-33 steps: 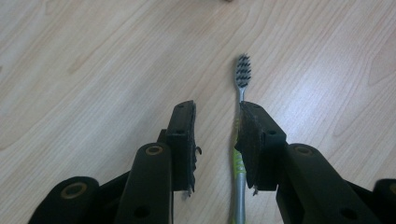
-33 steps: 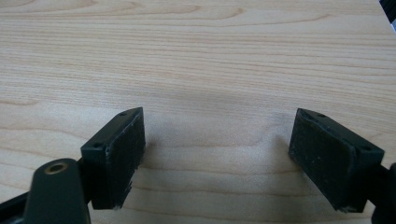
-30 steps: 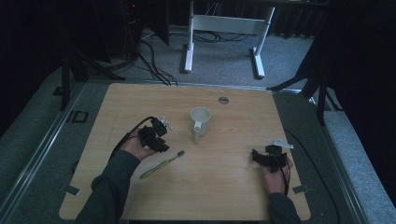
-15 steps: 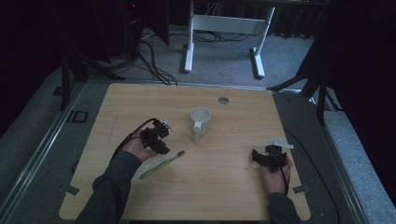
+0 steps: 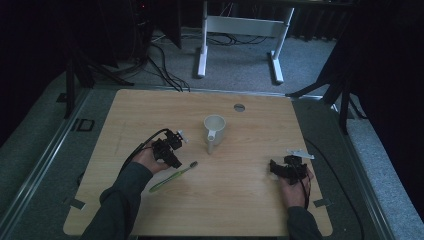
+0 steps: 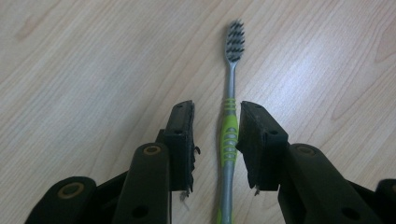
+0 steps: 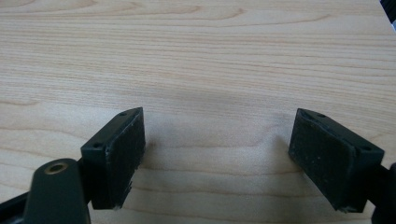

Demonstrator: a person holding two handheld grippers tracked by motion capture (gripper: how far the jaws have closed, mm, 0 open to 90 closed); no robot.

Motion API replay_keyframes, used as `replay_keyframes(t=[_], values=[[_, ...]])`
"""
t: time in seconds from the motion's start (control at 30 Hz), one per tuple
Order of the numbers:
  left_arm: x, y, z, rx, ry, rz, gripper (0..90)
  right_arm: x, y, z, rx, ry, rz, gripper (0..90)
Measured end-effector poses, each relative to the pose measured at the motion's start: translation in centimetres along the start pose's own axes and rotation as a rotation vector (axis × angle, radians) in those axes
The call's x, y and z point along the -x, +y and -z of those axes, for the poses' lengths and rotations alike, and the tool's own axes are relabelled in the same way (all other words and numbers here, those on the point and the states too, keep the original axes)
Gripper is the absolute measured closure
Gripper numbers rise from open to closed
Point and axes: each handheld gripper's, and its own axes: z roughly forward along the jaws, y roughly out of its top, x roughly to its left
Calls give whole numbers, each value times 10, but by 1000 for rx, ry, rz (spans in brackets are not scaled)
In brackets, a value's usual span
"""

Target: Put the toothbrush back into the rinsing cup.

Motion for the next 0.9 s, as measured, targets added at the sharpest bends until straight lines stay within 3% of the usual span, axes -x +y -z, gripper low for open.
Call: replay_keyframes(t=[0.4,0.9], values=[[5,4,-11,-65,-14,1,653,0,0,0,0,0,0,181],[10,6,-23,-141,-14,-14,713,0,0,0,0,0,1,181]])
